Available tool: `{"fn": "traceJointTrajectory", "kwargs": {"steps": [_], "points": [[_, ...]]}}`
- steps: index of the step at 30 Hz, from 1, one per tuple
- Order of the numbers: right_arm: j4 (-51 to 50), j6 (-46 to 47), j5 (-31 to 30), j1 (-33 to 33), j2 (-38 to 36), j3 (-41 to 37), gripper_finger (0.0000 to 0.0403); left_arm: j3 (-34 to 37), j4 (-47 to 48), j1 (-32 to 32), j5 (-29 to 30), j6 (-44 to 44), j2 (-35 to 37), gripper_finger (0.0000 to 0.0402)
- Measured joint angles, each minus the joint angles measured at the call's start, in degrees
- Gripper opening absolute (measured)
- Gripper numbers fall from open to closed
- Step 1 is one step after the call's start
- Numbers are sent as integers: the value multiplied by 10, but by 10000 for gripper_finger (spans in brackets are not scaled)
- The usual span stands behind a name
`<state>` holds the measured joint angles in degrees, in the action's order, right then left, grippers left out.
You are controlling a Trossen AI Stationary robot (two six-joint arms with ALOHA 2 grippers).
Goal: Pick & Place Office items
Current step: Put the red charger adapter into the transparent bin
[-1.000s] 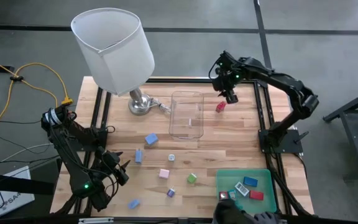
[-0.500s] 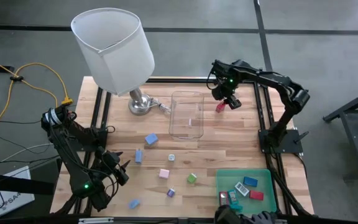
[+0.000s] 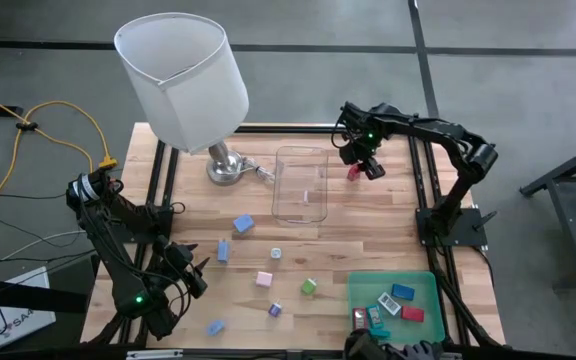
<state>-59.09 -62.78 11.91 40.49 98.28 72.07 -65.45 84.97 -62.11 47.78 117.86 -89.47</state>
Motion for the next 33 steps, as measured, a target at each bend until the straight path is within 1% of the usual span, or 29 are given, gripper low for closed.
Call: {"fn": "traceJointTrajectory", "kwargs": {"steps": [9, 16, 19, 23, 27, 33], "points": [[1, 3, 1, 0, 0, 0, 146, 0, 0, 0, 0, 0, 0, 232], [2, 24, 2, 0, 0, 0, 147, 0, 0, 0, 0, 0, 0, 232], [3, 31, 6, 0, 0, 0, 156, 0, 0, 0, 0, 0, 0, 232], [5, 32, 11, 0, 0, 0, 180, 0, 0, 0, 0, 0, 0, 232], [6, 27, 1, 2, 0, 0, 201, 0, 0, 0, 0, 0, 0, 232], [3, 22, -13, 9, 0, 0, 203, 0, 0, 0, 0, 0, 0, 232]]}}
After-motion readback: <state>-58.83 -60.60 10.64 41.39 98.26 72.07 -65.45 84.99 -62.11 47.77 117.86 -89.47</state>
